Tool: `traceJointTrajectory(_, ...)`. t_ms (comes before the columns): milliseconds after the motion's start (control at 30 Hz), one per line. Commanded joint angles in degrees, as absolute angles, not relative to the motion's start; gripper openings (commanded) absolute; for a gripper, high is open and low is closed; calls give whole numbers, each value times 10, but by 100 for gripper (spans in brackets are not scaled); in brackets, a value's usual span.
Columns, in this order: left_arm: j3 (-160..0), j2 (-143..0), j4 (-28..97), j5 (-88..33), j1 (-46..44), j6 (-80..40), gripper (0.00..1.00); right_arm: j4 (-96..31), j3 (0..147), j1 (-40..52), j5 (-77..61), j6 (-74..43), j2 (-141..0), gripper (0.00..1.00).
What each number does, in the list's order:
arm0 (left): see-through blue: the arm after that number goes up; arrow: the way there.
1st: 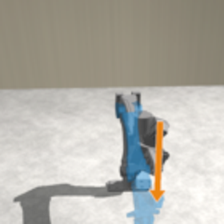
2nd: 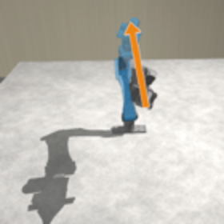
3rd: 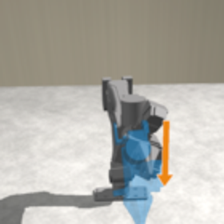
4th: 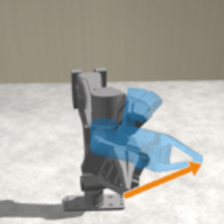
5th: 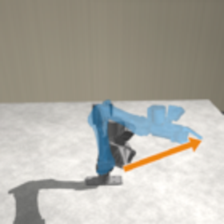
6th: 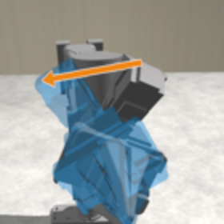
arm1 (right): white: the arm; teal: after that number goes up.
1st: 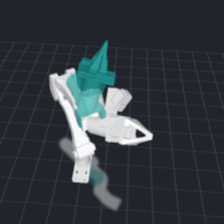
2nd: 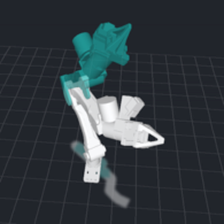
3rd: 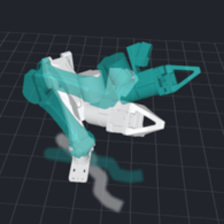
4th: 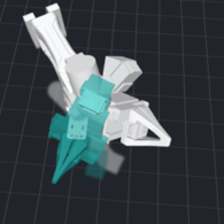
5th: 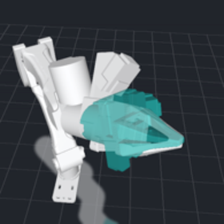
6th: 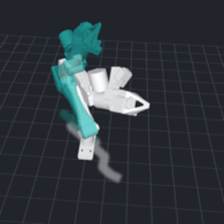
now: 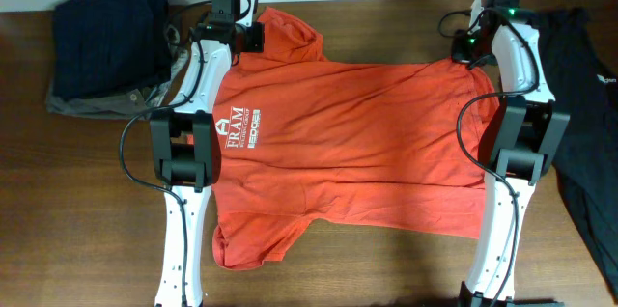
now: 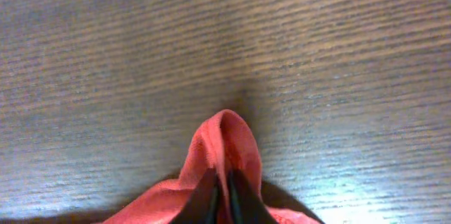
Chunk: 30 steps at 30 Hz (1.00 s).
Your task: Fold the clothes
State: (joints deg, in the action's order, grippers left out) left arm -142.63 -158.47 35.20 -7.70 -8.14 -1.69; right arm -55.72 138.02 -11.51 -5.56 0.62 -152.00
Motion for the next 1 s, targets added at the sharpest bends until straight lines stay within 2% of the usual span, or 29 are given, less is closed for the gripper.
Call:
traceJointTrajectory(0,-1450,-1597,377,-77,-81,-17,0,-574,1392,-113,-37,-6,-1521,4)
traceJointTrajectory(967,-1481,-1443,559,-79,-37,-16,0,-751,1511,-125,-10,-65,-1482,4)
